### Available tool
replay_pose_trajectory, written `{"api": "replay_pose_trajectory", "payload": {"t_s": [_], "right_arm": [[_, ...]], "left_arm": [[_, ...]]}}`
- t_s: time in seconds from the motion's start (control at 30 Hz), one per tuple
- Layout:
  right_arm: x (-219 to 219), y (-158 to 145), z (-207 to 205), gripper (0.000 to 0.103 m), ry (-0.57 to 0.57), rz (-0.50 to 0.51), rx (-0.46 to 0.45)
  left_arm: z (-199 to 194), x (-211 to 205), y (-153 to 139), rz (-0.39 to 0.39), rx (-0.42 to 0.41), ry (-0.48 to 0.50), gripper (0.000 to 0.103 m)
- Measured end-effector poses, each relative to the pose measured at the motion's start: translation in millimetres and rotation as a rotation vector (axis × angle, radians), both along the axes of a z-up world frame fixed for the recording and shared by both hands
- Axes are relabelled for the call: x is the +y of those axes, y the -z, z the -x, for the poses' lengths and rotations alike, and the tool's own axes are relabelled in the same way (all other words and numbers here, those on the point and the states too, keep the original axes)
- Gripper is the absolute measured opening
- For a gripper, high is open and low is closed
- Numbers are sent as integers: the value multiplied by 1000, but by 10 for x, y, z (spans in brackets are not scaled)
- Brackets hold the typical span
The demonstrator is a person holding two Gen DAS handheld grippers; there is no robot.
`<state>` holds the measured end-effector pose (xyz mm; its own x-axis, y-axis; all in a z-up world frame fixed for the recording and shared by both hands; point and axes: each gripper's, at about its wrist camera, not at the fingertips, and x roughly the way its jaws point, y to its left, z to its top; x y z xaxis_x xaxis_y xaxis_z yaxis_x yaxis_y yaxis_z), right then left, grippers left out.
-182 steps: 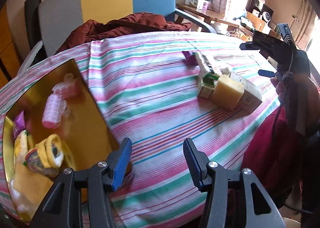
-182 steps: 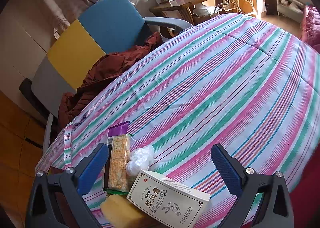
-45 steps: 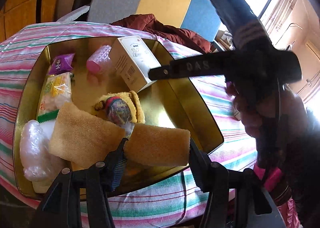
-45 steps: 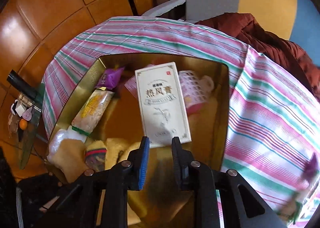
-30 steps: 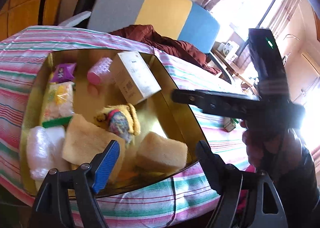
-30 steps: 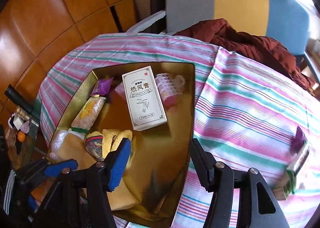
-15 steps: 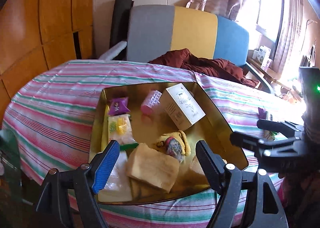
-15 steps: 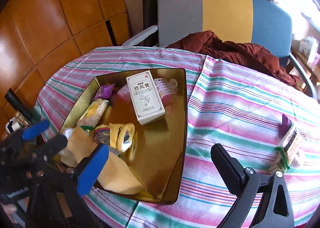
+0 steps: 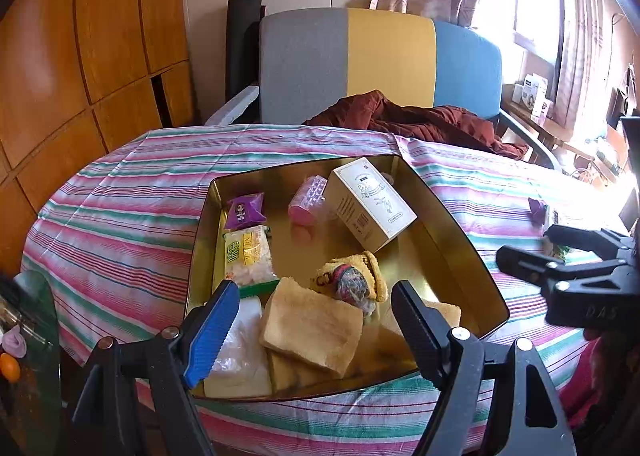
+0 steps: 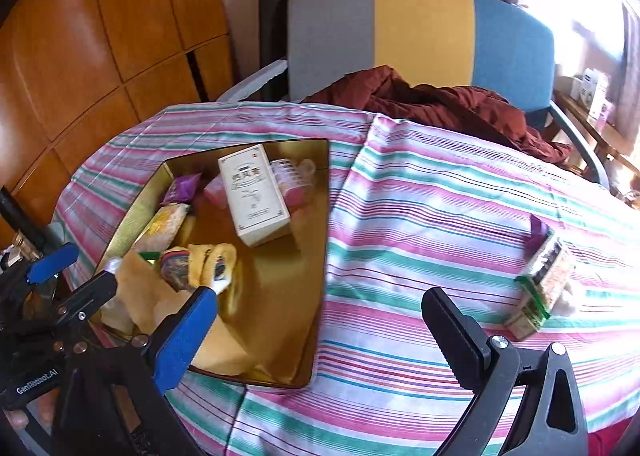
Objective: Organize objects
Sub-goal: 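Withdraw both open tools from the tray, then move both open tools toward the granola bar and cotton ball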
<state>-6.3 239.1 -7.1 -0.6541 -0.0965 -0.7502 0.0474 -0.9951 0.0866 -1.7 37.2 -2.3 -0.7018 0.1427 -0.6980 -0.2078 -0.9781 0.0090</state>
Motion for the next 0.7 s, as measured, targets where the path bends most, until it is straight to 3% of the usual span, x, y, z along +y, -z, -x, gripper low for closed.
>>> {"api": "replay_pose_trajectory", "payload": {"t_s": [0.37, 0.7], "right_arm": [[602, -33, -18, 103, 131, -23, 2], [1848, -294, -93, 103, 393, -47, 44]], "left_arm": [[29, 47, 18, -22, -28, 36, 79], [117, 170, -83, -109, -60, 89, 79]]}}
